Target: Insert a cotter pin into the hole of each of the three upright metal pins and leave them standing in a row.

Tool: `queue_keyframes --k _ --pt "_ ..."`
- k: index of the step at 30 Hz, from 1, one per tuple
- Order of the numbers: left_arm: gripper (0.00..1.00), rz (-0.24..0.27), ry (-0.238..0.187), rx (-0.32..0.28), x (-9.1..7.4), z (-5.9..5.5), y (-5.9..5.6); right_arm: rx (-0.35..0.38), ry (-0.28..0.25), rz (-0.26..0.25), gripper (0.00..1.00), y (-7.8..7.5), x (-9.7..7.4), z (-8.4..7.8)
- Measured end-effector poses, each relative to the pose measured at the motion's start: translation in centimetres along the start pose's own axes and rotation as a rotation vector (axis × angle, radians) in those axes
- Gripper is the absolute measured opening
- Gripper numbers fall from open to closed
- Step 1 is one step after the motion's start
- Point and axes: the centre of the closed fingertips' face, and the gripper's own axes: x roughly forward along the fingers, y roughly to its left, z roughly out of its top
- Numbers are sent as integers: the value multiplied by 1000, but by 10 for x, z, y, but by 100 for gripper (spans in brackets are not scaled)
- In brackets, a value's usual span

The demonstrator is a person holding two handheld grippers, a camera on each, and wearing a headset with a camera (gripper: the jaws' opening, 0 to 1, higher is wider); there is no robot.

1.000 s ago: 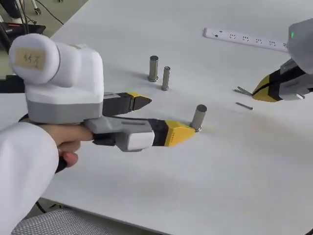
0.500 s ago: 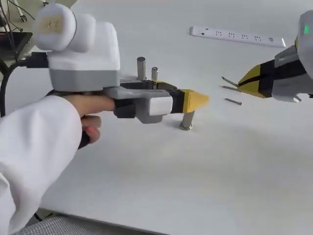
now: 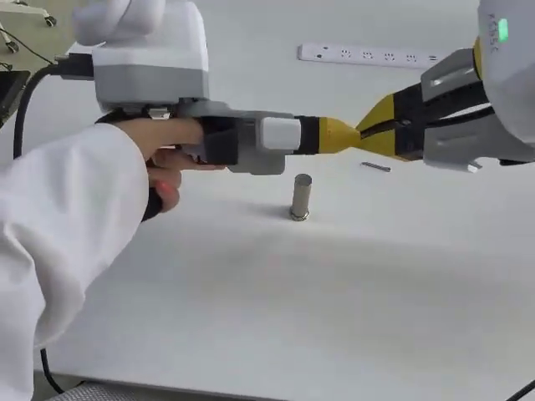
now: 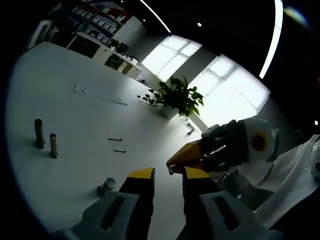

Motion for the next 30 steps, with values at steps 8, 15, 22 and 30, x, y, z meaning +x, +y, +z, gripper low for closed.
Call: queue_keyframes --k 8,15,22,30 --pt "9 -21 21 -40 1 -3 -7 -26 7 -9 0 -2 -3 1" --pt "3 -51 36 -57 2 -4 -12 -40 20 -9 0 -4 -2 -1" --pt "1 -47 40 -105 3 -1 -5 -42 15 -13 0 -1 -6 0" --pt "0 -24 52 -79 4 -8 -11 -29 16 -2 0 2 -4 -1"
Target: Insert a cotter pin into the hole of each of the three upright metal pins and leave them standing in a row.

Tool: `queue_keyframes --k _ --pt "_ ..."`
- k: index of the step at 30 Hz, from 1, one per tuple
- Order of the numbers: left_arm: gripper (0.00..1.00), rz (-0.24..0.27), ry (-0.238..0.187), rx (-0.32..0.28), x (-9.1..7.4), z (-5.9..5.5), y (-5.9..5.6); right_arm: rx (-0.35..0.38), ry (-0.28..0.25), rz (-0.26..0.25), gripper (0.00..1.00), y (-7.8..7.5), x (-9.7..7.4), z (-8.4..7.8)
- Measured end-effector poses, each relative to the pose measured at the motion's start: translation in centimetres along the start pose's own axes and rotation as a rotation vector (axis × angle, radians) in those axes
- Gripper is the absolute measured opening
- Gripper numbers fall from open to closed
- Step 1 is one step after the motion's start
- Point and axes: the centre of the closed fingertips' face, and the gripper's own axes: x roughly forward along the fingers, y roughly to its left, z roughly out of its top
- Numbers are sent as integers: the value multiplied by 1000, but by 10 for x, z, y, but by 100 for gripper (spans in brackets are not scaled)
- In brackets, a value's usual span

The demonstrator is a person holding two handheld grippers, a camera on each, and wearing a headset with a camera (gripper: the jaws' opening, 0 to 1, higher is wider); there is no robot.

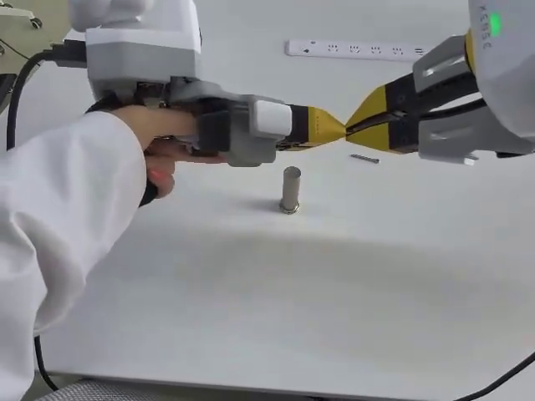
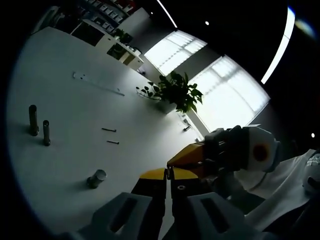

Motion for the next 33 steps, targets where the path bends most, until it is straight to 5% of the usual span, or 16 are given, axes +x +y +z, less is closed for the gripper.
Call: queue_keyframes --k 8,13,19,22,26,33 --pt "0 21 -4 13 0 -4 2 41 -28 -23 4 2 -3 0" --pt "0 24 -1 29 -3 -1 6 187 -17 -6 18 -1 -5 -12" --pt "0 47 52 197 -11 -13 6 452 -125 118 22 14 -3 -19" --pt "0 42 86 348 -14 -18 3 565 -185 168 21 19 -3 -15" --pt "0 33 137 500 -16 -26 1 639 -237 227 22 26 -2 -8" --pt "0 -43 115 753 -16 -23 -13 637 -249 285 16 38 -1 -2"
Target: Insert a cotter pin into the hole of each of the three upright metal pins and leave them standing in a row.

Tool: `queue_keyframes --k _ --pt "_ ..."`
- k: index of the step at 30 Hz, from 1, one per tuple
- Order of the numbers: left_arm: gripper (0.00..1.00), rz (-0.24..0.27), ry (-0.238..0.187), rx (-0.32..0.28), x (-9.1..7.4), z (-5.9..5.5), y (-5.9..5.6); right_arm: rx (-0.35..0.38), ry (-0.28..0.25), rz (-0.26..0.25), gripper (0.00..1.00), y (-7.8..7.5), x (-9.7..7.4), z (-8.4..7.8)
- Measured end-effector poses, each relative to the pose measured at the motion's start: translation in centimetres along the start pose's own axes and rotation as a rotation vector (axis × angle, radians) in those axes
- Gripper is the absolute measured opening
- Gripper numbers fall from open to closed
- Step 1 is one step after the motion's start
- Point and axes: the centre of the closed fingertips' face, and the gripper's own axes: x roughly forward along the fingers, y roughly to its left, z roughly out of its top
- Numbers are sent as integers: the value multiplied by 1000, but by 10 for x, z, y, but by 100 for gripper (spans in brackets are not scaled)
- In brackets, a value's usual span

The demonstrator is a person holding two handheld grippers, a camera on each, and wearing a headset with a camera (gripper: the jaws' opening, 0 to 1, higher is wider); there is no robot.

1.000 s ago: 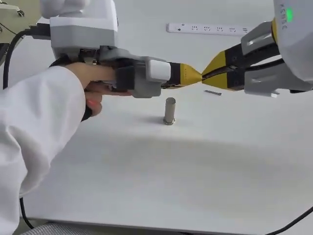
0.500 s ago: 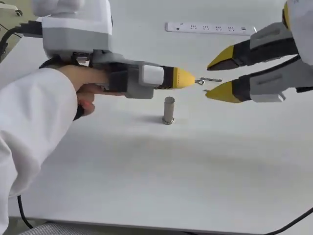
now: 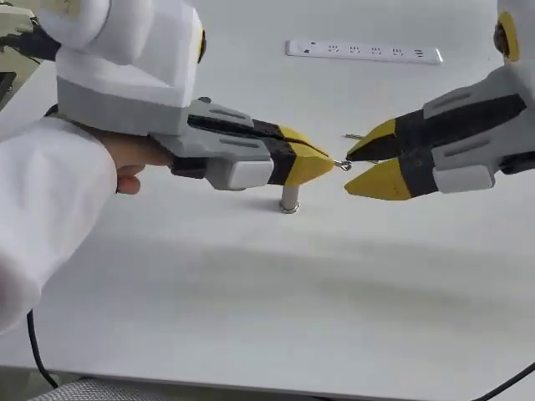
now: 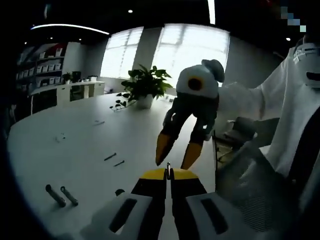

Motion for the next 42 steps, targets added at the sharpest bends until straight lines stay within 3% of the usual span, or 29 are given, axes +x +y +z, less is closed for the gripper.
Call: queue_keyframes --k 1,7,14,18,20,26,28,32,34,37,39,42 --pt "0 -10 -2 49 0 1 -2 3 -2 6 14 2 1 0" --pt "0 -52 -3 141 0 2 -11 2 -5 29 8 7 3 1" --pt "0 -73 8 178 2 0 -12 -26 11 64 0 17 5 0" --pt "0 -97 40 218 3 -6 -16 -53 33 84 0 21 5 -4" --pt "0 -101 66 211 4 -11 -17 -51 41 92 0 22 6 -5" --pt "1 -105 88 200 6 -17 -16 -81 79 93 0 24 8 -10" --pt "1 -99 95 206 6 -20 -14 -32 77 84 0 21 9 -10" --pt "1 -90 95 269 5 -21 -11 -51 69 59 0 16 9 -8" --pt "6 -88 92 253 4 -20 -8 -77 68 35 0 12 8 -6" --pt "17 -33 123 300 5 -25 10 -98 81 -11 0 2 5 -7" --pt "23 -2 166 295 5 -34 24 -95 83 -37 0 -6 5 -10" --pt "36 21 189 286 9 -40 34 -84 112 -89 0 -15 6 -21"
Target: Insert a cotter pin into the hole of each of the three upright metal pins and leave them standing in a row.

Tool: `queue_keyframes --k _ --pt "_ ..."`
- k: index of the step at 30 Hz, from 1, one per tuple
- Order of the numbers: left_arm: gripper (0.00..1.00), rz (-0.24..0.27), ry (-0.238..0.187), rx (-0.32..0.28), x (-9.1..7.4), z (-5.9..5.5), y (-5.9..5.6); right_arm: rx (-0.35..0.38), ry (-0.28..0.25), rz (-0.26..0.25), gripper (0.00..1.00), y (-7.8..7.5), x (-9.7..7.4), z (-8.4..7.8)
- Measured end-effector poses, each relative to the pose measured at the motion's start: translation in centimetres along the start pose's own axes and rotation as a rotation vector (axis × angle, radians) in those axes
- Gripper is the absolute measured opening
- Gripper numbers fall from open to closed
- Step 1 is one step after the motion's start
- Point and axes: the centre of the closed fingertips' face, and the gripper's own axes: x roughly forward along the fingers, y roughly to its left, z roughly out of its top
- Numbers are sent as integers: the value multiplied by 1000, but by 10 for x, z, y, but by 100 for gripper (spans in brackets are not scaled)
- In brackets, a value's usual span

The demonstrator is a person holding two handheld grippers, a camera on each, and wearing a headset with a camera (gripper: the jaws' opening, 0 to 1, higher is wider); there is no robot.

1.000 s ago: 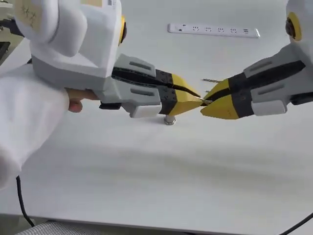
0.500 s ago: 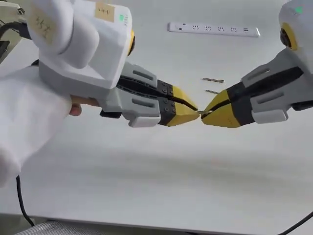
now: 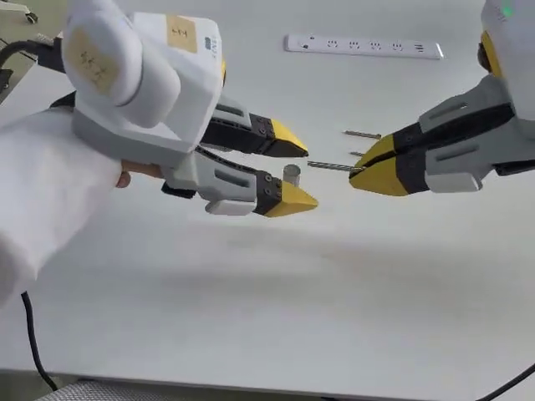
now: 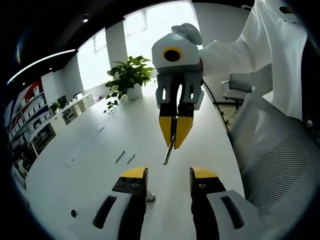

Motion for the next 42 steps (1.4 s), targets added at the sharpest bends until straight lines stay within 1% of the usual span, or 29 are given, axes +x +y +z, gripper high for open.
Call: queue_keyframes --k 1,2,3,5,6,10,11,12,13,14,16,17,19,21,22,23,25,27,28,31,32,35,37,42 --pt "40 3 2 -3 1 -1 2 2 4 -6 0 -2 1 -2" --pt "43 18 16 -32 3 -7 9 19 14 -24 0 -6 5 -8" --pt "45 22 27 -51 5 -12 12 26 16 -37 0 -9 7 -11" --pt "46 14 45 -47 8 -19 17 30 34 -68 0 -16 14 -18" --pt "45 9 54 -49 11 -23 18 48 49 -80 0 -18 16 -23" --pt "39 2 73 -60 17 -28 20 61 52 -91 0 -21 29 -31" --pt "37 7 86 -64 20 -32 23 61 54 -92 0 -21 32 -33" --pt "33 12 92 -78 21 -34 25 63 55 -96 0 -22 35 -35" --pt "28 23 103 -109 23 -38 30 66 54 -99 0 -23 37 -36" --pt "25 27 106 -99 25 -40 33 76 50 -107 0 -25 39 -36" --pt "24 32 110 -98 26 -42 37 80 50 -117 0 -27 41 -38" --pt "24 20 113 -104 27 -43 37 86 49 -121 0 -28 42 -39" --pt "23 13 126 -89 30 -46 37 93 52 -126 0 -30 42 -41" --pt "22 -1 131 -87 31 -47 36 83 59 -132 0 -31 43 -45" --pt "20 -11 131 -96 33 -48 35 86 59 -133 0 -33 45 -47" --pt "19 -10 131 -102 34 -48 36 86 58 -135 0 -34 45 -48" --pt "17 -8 143 -132 36 -51 37 81 62 -138 0 -35 46 -48" --pt "13 -6 151 -119 37 -52 38 81 65 -139 0 -37 47 -48" --pt "11 0 158 -92 36 -53 41 81 65 -139 0 -38 47 -48" --pt "11 -18 158 -93 36 -54 40 78 67 -141 0 -40 48 -48" --pt "11 -29 161 -65 36 -54 40 75 69 -138 0 -42 49 -48" --pt "11 -37 163 -37 36 -54 40 56 74 -134 0 -44 50 -47" --pt "11 -36 165 -44 36 -54 40 45 78 -129 0 -45 52 -45" --pt "11 -37 167 -38 36 -55 40 9 87 -112 0 -47 59 -41"
